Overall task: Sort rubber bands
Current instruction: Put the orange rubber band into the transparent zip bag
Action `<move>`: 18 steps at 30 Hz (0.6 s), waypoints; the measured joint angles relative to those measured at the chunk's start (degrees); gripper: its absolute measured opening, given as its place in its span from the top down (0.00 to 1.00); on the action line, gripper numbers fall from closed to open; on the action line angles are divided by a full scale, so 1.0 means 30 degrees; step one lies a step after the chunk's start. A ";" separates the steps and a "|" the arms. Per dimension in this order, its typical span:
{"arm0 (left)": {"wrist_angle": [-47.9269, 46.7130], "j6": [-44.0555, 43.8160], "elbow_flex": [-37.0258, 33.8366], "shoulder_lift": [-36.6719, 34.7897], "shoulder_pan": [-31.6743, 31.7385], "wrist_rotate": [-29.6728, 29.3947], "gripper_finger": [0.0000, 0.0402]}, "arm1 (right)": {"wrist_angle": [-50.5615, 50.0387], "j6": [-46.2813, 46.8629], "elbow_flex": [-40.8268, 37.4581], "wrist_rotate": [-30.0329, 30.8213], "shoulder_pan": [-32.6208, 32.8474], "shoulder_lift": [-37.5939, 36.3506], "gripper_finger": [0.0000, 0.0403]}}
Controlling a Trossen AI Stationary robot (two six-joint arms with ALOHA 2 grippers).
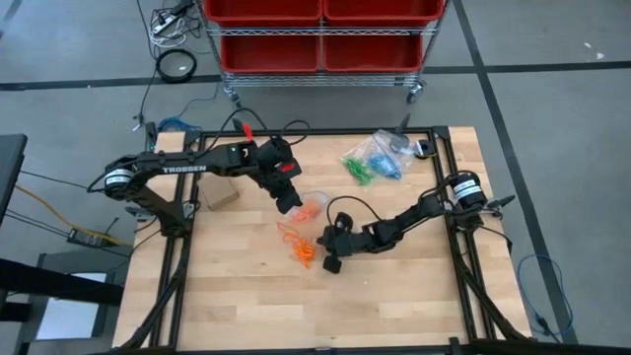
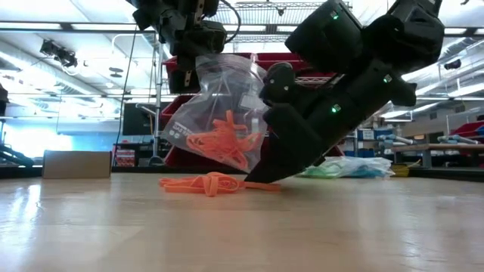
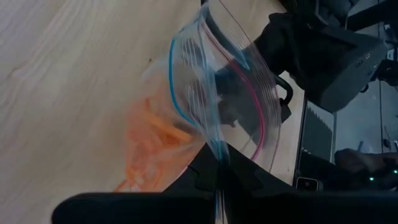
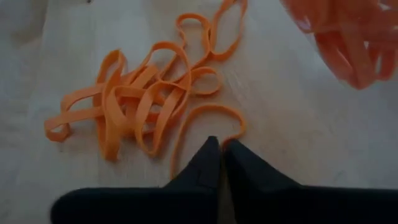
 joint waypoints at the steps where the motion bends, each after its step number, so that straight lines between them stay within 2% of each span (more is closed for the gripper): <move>1: 0.0000 -0.0001 0.0000 0.0000 0.0000 0.0003 0.96 | 0.0014 0.0097 0.0000 0.0072 0.0038 0.0007 0.98; 6: -0.0188 0.0002 0.0000 0.0000 -0.0123 -0.0005 0.96 | -0.0044 -0.0253 -0.0122 0.0495 0.0596 -0.0591 1.00; 12: -0.0121 0.0045 0.0000 0.0000 -0.0272 -0.0002 0.96 | -0.1593 -0.1483 -0.0279 0.1072 0.1654 -0.3188 1.00; 18: 0.0095 0.0045 0.0000 0.0000 -0.0262 -0.0019 0.96 | -0.1569 -0.2745 -0.0233 0.2979 0.2632 -0.5708 1.00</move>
